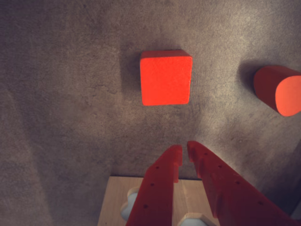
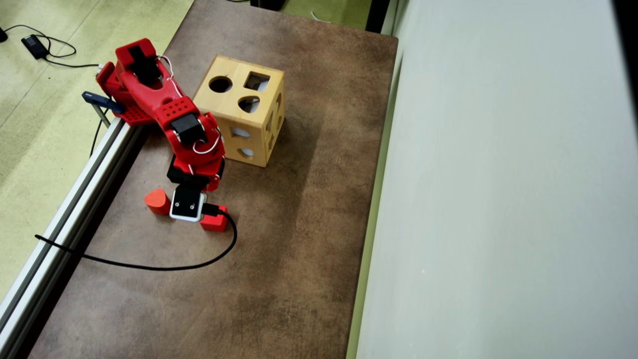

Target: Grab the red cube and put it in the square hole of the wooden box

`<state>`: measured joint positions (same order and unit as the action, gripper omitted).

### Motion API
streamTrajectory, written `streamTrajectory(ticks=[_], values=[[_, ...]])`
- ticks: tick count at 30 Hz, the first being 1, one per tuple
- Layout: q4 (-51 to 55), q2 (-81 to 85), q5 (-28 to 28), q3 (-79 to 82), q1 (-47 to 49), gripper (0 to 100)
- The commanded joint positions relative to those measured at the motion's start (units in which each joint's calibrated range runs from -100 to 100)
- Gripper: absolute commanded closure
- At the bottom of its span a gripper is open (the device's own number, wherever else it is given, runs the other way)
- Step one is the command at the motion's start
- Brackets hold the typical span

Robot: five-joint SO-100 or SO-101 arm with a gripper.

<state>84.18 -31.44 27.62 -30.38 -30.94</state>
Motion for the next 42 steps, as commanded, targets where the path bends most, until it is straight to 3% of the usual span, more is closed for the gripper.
streamTrajectory(ticks=[1,10,14,42], values=[[0.06,0.82,0.0,-2.44,-0.41,95],[1.5,0.74,0.0,-1.73,-3.98,66],[5.28,-4.44,0.0,-2.53,-6.8,57],[-2.03,-13.19,-1.86,-2.89,-4.5,56]])
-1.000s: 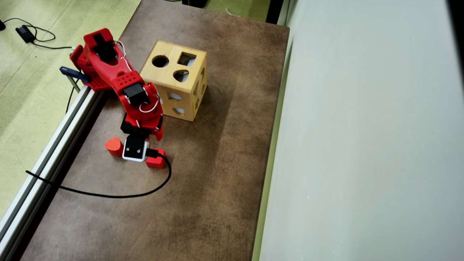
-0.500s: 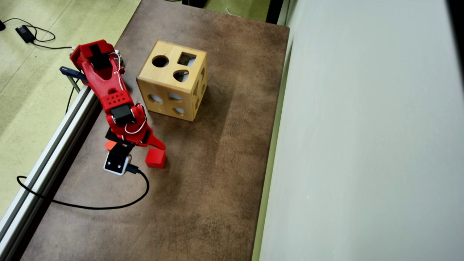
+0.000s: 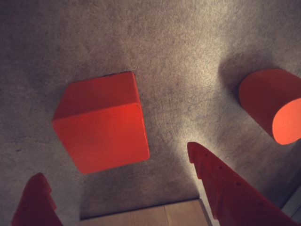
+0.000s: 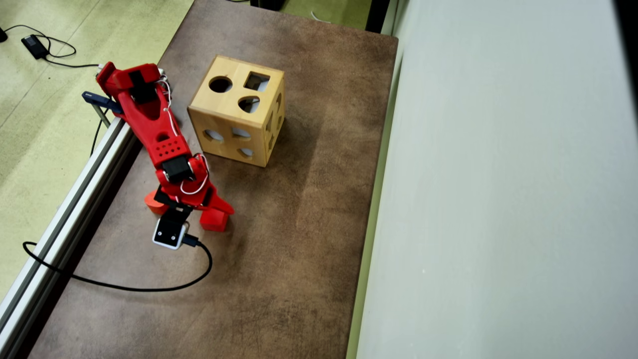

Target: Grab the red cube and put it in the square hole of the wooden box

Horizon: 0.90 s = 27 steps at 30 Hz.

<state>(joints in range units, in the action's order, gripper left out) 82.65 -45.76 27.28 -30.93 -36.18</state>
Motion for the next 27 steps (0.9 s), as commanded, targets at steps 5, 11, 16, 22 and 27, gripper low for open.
streamTrajectory(ticks=[5,11,16,22,27], values=[[-0.58,1.05,-3.96,-2.35,2.75,56],[-0.66,0.88,-5.03,-2.35,3.35,56],[-0.66,-0.65,-5.81,-2.35,3.35,56],[-1.71,-0.82,-5.81,-2.88,3.05,56],[-3.23,-3.37,-5.52,-5.39,2.75,56]])
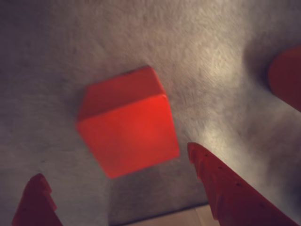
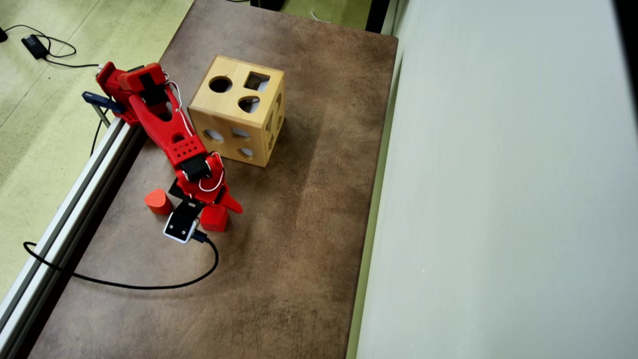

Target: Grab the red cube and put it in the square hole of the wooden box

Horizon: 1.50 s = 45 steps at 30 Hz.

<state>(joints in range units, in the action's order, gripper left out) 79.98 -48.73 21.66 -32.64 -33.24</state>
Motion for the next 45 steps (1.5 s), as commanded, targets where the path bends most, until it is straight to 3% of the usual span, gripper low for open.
streamTrajectory(ticks=[1,28,35,45], values=[[-0.49,-1.33,0.15,-4.3,-0.34,56],[-0.65,-5.84,0.34,-10.2,-0.42,56],[-0.65,-6.52,6.06,-13.15,-0.42,56],[-0.57,-6.6,6.45,-13.15,-0.49,56]])
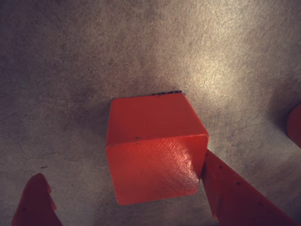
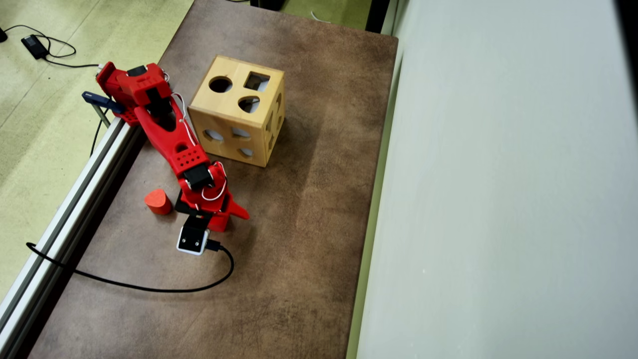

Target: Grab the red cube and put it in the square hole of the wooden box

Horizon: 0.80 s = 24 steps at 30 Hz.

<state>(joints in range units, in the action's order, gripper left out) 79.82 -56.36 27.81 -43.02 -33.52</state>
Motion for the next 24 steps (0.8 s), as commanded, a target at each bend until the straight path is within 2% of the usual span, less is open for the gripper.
streamTrajectory(ticks=[1,18,24], values=[[-0.41,1.03,0.29,-2.77,-0.2,56],[0.15,0.94,0.2,-2.77,-0.2,57],[-0.25,0.94,-0.15,-2.41,-0.06,61]])
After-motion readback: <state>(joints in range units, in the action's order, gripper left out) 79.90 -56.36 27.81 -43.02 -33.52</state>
